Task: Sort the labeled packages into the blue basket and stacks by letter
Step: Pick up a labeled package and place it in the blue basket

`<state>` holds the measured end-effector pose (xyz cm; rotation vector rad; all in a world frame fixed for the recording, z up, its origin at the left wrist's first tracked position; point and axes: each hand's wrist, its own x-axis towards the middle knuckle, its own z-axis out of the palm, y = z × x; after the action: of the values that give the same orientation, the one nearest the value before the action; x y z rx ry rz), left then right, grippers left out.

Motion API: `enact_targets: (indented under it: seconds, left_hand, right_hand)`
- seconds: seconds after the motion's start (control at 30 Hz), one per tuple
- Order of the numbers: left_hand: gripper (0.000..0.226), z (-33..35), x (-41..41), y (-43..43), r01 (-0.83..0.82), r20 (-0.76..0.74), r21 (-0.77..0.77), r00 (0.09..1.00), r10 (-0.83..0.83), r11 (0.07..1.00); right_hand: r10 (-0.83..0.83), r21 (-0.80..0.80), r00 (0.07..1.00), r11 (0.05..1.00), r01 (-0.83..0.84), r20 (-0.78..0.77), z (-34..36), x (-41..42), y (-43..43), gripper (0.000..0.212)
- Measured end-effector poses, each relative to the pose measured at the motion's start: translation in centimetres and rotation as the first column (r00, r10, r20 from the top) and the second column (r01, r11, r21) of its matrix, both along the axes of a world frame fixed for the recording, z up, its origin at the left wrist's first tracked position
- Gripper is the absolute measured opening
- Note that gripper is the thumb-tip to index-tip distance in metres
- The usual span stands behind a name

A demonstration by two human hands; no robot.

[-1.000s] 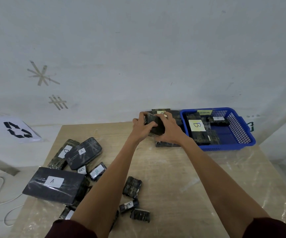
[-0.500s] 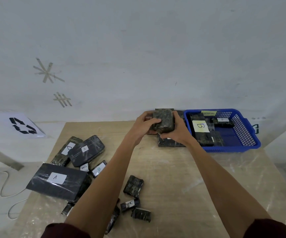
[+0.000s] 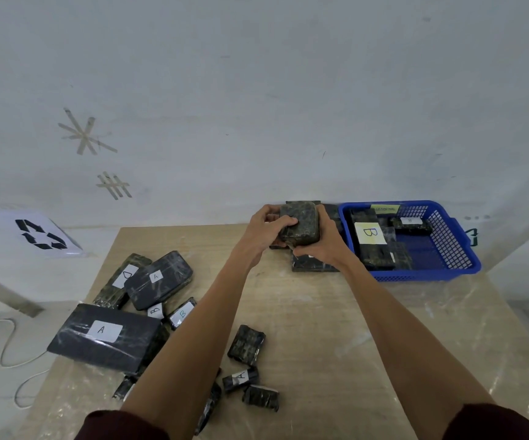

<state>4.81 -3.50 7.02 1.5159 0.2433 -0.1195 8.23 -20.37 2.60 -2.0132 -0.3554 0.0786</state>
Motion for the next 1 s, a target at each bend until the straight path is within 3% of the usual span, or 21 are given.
enact_targets:
  seconds: [0.43,0.5,0.6,0.7,0.83,1.0]
  left_hand:
    - [0.04,-0.5,-0.3,0.1,0.013,-0.024,0.036,1.0,-0.012,0.999]
    - [0.042,-0.4,-0.3,0.2,0.035,-0.068,0.059,0.997,-0.031,0.998]
    - [0.053,-0.3,-0.4,0.1,0.074,-0.104,0.124,0.993,-0.061,0.99]
    - [0.057,-0.5,-0.5,0.0,0.039,-0.08,0.139,0.996,-0.028,0.99]
    - [0.039,-0.8,-0.3,1.2,-0.017,-0.071,0.083,0.997,0.023,0.996]
    - [0.026,-1.0,-1.1,2.2,-0.037,-0.072,-0.012,0.997,0.036,0.999]
  right_hand:
    - [0.012,-0.095,0.999,0.995,-0.015,-0.035,-0.3,-0.2,-0.1,0.087]
    - [0.008,-0.217,1.0,0.976,-0.006,0.006,0.1,-0.2,-0.1,0.087]
    - [0.052,-0.498,0.991,0.867,0.017,0.125,0.7,0.2,0.1,0.09]
    - [0.094,-0.593,0.984,0.805,0.013,0.149,1.2,0.2,0.4,0.092]
    - [0.07,-0.317,0.994,0.948,-0.04,0.085,1.0,-0.2,-0.2,0.098]
    - [0.052,0.043,0.979,0.998,-0.044,-0.197,1.3,-0.9,-0.6,0.1]
